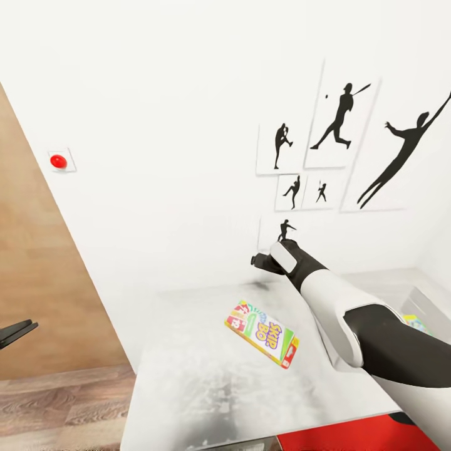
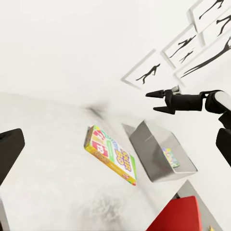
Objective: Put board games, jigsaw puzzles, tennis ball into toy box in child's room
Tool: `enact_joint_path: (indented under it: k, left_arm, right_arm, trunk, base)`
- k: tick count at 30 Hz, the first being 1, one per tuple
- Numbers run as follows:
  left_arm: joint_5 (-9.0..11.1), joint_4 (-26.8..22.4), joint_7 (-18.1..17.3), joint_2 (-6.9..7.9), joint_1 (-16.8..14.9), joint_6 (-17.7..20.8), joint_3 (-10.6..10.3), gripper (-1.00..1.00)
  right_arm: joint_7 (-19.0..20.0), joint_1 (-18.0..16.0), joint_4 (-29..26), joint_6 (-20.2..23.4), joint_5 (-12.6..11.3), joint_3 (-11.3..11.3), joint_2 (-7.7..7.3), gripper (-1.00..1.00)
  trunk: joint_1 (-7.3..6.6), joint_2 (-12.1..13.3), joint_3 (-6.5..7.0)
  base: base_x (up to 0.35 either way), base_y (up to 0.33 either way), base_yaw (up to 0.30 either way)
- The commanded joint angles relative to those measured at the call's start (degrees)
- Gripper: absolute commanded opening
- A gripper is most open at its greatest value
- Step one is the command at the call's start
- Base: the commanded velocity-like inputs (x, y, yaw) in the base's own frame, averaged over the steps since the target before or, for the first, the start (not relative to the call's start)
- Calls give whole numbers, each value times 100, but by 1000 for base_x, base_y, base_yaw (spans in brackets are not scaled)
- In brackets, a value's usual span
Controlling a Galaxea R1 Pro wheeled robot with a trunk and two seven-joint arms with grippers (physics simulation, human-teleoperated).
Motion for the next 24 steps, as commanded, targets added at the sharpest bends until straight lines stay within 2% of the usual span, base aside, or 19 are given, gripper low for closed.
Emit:
enact_joint_path:
  k: [1,24]
  left_arm:
    - [-8,0,-27,1,-5,61,2,100]
    - [-8,-4,-27,1,-5,61,18,100]
  right_arm:
    - [-46,-3,-7,19,-61,43,-4,100]
    - [-46,47,15,24,-60,42,-17,100]
  trunk:
    - [3,-14,-23]
    - [3,-14,-236]
  base:
    - [0,0,0]
    - [0,0,0]
